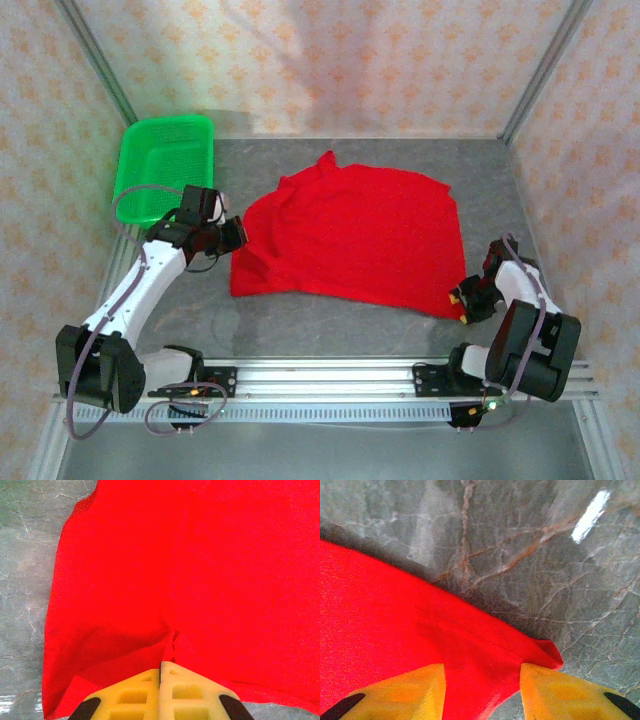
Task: Fold and stack the t-shirts
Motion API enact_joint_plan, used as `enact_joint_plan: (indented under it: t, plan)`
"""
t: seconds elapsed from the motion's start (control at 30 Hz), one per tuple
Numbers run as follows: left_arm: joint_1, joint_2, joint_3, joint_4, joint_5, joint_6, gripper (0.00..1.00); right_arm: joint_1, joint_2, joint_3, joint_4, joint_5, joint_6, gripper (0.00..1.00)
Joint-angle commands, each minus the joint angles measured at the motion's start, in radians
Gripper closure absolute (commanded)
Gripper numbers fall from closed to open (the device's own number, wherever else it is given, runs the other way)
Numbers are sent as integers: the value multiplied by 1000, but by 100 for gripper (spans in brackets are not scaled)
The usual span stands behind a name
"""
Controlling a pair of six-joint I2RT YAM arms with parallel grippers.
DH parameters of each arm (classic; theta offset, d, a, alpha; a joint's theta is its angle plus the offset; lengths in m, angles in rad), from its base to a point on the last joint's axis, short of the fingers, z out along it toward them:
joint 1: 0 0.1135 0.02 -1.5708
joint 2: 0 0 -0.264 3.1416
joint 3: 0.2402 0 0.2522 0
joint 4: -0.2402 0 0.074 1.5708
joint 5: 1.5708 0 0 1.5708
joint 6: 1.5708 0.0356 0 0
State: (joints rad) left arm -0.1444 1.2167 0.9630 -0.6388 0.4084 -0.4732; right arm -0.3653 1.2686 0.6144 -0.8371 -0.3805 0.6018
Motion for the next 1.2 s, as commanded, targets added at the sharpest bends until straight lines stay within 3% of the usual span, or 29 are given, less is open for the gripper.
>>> enact_joint_plan:
  t: [0.0,0.27,0.53,0.63,0.77,0.87,1.17]
  plan:
    - [-11,-23,-13,13,-13,-13,100,5,-22,-7,-17,62,29,55]
    - [-11,-29,-27,21,-23,-27,100,5,-79,-20,-46,84,53,54]
    - [-10,-40,-36,19,-29,-26,100,5,19,-38,80,82,93,57]
    - [-10,-44,-39,16,-34,-27,100,5,79,-30,153,85,109,65]
    - [-11,-45,-33,20,-26,-24,100,6,126,-7,222,80,125,87]
    - [-10,-42,-17,12,-25,-15,100,14,113,37,184,79,102,98]
    - [-10,-26,13,16,-28,-5,100,23,25,77,80,49,57,100]
